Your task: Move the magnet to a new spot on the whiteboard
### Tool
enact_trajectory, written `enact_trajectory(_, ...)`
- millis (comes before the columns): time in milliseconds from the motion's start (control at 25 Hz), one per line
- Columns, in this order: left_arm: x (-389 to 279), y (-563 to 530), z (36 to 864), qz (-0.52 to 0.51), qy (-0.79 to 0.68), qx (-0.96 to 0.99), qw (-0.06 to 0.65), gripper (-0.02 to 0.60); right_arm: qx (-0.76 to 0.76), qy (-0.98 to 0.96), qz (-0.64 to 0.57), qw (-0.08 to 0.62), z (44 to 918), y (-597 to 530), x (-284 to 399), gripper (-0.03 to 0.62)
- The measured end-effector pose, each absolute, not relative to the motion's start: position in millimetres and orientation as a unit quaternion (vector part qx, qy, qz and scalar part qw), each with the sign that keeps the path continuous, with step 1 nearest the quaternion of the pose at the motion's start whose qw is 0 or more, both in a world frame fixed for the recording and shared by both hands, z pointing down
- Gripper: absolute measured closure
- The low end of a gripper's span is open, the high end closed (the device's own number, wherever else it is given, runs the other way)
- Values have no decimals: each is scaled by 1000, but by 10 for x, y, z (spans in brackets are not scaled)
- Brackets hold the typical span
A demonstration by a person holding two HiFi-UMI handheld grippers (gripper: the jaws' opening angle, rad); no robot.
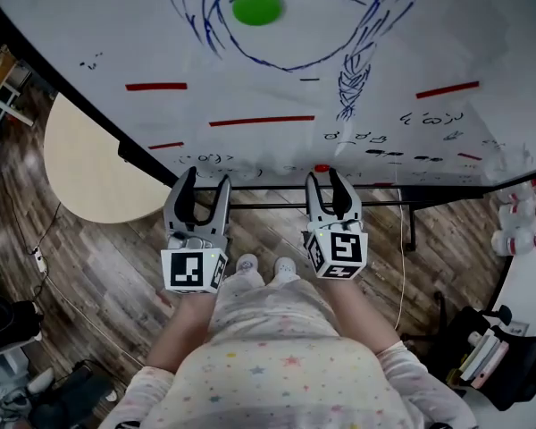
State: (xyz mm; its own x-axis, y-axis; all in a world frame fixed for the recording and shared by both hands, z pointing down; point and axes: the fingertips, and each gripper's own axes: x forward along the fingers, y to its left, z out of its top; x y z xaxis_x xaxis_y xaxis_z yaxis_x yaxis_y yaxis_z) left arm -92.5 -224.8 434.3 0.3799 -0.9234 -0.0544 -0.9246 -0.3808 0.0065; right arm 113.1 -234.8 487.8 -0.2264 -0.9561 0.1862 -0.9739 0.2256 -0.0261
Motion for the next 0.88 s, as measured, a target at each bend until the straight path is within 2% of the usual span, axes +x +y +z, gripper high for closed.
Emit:
enact_trajectory(520,-963,-2265,4485,13,556,-831,4,367,642,-759,64,82,4984,-2428,1175,470)
enact_trajectory(880,-1017,-2204,4457,16,564,-826,5,367,639,-761,68,84,4987,-2422,1180,471)
